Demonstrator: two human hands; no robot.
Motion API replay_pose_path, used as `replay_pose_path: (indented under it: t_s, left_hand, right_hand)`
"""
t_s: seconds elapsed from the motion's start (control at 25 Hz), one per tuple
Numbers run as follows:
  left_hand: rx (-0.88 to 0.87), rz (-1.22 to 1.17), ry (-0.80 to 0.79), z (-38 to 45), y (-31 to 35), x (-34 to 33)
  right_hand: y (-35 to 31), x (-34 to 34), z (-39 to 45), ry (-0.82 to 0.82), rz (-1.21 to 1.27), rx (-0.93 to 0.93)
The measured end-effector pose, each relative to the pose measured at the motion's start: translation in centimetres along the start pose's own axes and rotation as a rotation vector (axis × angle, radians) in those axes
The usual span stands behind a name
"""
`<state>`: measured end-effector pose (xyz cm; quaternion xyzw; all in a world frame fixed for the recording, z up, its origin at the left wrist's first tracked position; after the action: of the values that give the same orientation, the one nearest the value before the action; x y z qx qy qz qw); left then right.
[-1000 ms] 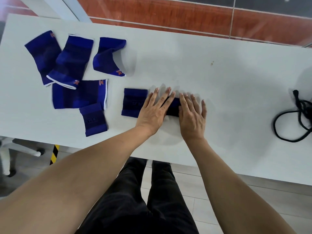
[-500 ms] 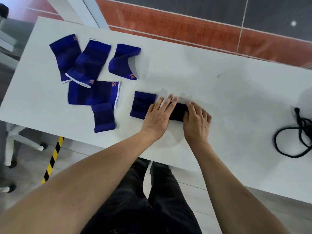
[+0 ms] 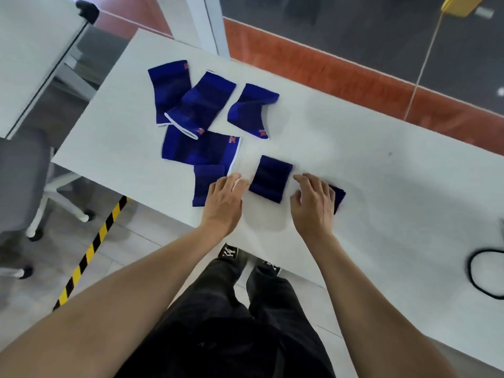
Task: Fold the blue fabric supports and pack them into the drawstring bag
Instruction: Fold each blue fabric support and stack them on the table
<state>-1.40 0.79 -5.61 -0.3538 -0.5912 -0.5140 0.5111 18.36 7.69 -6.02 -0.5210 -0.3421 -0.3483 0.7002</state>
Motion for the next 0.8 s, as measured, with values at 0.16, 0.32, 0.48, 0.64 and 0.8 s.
replay_pose_path:
  t_s: [0.16,0.32,0.48,0.64,0.8]
  left_hand:
    - [0.273,-0.039,0.065,-0.4,-5.3,1.6]
    - [0.473,-0.157,-0.086,-0.8,-8.7,2.1]
    - [0.455,-0.381,-0.117,-0.9,-9.5,1.6]
    - [0.84,-0.737,-0.132,-1.2,-10.6,1.4]
    - [1.015,-0.975,-0.157,-0.4,-10.4,1.6]
  right_hand:
    - [-5.0,-2.5,-1.4,-0.141,0.012,0.031]
    - [-9.3,-5.2,-3.3,-0.342,0.098,-0.05]
    - [-12.0,-7.3,-4.4,-0.472,0.172,-0.382]
    - [-12.1,-7.5,-4.5,-0.383,0.321,-0.641]
    - [-11.4,-6.9,-4.8,-0.319,0.426,-0.72]
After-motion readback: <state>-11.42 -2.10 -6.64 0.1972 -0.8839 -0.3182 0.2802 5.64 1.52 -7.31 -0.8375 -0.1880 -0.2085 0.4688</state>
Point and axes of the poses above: each hand's wrist, its own z-axis towards the middle knuckle, its own x-axis out of the back of the hand, y = z × x, the point moved 2 cm from there along z, towards the middle knuckle, and after that the axes turned 13 degrees about y, right-handed, at the moved point
